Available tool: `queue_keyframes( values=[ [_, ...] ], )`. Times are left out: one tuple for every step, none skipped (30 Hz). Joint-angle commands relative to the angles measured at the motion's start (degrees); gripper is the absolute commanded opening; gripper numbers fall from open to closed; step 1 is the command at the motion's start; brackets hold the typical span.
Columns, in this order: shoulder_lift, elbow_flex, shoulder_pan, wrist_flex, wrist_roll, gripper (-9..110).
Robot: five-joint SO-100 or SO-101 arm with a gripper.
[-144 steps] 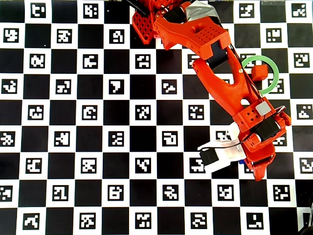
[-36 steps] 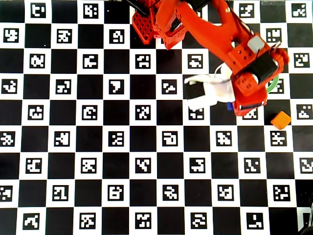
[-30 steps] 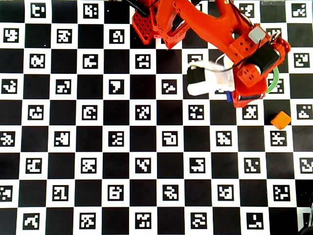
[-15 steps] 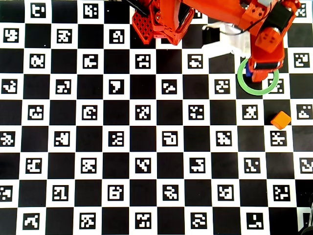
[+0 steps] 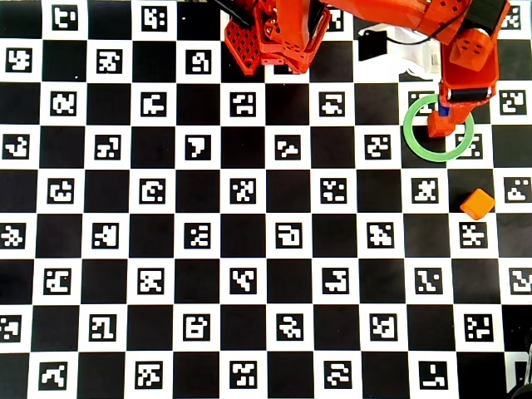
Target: Grab the red cube then put it in the green circle then put the blue cube on top and finally the orange cube on top
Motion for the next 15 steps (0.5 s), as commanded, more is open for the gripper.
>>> queue_keyframes(
  values=[
    [0.1, -1.2, 0.3, -1.3, 0.4, -3],
    [-0.4, -1.1, 0.3, -1.6, 0.5, -3],
    [-0.6, -1.1, 0.3, -2.0, 0.5, -3],
    [-1.0, -0.8, 0.3, -2.5, 0.5, -3],
    [-1.2, -0.5, 0.3, -3.0, 0.5, -3],
    [-1.4, -0.3, 0.3, -3.3, 0.6, -3],
    [-1.6, 0.2, 0.3, -3.9, 0.6, -3],
    [-1.8, 0.5, 0.3, -4.4, 0.6, -3],
    [-2.1, 0.8, 0.3, -4.7, 0.5, -3],
    [-2.4, 1.0, 0.3, -5.1, 0.5, -3],
    [-2.6, 1.2, 0.3, -5.4, 0.5, -3],
    [-2.9, 1.5, 0.3, -5.7, 0.5, -3],
    [-3.1, 1.8, 0.4, -6.1, 0.4, -3],
    [-3.3, 2.0, 0.4, -6.4, 0.4, -3],
    [-3.4, 2.4, 0.4, -6.8, 0.4, -3]
  ],
)
